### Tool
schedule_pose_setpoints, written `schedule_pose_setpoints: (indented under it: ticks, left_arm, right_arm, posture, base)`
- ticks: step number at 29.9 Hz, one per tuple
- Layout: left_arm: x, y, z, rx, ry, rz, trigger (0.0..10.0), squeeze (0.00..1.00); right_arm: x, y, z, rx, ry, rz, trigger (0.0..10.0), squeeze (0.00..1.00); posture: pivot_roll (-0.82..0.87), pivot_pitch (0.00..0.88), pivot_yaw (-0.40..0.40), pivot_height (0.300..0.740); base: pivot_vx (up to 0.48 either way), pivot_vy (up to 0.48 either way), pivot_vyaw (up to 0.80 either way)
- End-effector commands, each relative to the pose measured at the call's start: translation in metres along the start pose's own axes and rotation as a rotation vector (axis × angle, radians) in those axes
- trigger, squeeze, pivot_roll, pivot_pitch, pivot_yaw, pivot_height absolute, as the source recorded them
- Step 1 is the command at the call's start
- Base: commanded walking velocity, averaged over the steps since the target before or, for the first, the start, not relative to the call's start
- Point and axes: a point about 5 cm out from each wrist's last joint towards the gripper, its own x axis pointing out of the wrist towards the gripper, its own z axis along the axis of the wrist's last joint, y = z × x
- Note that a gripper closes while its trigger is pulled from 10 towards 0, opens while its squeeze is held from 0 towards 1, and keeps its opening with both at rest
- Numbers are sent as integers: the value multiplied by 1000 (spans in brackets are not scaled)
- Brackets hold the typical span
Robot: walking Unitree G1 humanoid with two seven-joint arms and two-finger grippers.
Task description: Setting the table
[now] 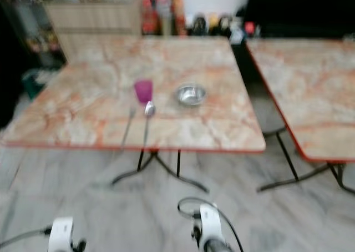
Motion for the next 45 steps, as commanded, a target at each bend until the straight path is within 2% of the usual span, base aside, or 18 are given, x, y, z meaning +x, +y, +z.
schedule_pose_setpoints:
  ticks: [1,16,35,45]
  left_arm:
    - [1,-9,2,-16,-6,-18,10000,0]
    - [1,-12,0,-15,1,-23,10000,0]
    - [1,-11,-1,5,1,-13,10000,0]
    - [0,-10,-3,8,4,-12,10000,0]
  right_arm:
    - [-2,-10,-5,5,11,-26,10000,0]
    - [-2,-12,-4,-10,9,-26,10000,0]
    - [-2,-12,-4,-25,14,-20,10000,0]
    - [-2,-13,-5,-35,21,-19,10000,0]
  posture:
    - [72,0,5,719]
    - [71,0,-3,719]
    - [70,0,-9,719]
    - [70,0,-10,719]
  base:
    - [330,0,0]
    - [313,0,0]
    - [0,0,0]
    - [0,-301,0]
